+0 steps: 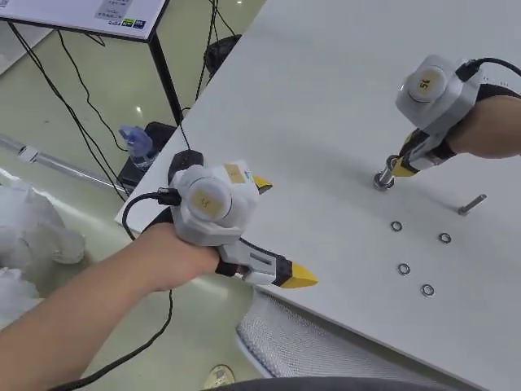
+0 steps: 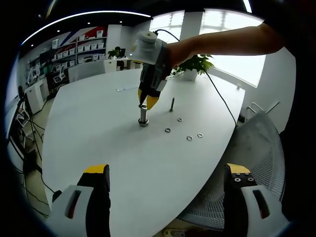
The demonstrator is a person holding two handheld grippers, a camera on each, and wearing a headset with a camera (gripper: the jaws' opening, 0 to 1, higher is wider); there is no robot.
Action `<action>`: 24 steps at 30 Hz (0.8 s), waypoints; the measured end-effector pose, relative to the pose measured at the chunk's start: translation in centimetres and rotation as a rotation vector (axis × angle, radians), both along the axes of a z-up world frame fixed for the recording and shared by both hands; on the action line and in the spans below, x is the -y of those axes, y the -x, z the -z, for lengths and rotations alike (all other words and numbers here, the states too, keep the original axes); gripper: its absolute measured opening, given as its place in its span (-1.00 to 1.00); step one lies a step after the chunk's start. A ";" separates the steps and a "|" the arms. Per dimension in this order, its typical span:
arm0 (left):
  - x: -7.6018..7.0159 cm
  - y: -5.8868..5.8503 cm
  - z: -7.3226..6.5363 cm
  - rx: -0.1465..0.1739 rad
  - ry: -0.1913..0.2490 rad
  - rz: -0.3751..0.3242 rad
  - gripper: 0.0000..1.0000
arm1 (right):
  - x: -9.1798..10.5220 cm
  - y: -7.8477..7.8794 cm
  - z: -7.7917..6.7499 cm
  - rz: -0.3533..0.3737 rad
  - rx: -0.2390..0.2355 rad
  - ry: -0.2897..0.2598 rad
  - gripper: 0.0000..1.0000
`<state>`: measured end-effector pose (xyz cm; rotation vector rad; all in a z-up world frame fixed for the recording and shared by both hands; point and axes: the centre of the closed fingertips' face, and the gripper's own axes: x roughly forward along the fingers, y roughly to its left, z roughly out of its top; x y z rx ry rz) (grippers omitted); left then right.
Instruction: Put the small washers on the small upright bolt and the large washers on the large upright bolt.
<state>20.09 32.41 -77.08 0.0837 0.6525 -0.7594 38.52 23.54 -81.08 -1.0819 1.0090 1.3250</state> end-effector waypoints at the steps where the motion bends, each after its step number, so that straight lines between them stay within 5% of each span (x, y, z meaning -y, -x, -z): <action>1: 0.0 0.0 0.0 -0.001 0.000 0.000 0.93 | -0.1 0.0 0.0 -0.001 -0.002 -0.002 -0.56; 24: -0.5 0.3 0.0 -0.006 0.009 -0.005 0.90 | -0.1 -0.2 2.8 -0.012 0.003 0.043 -0.56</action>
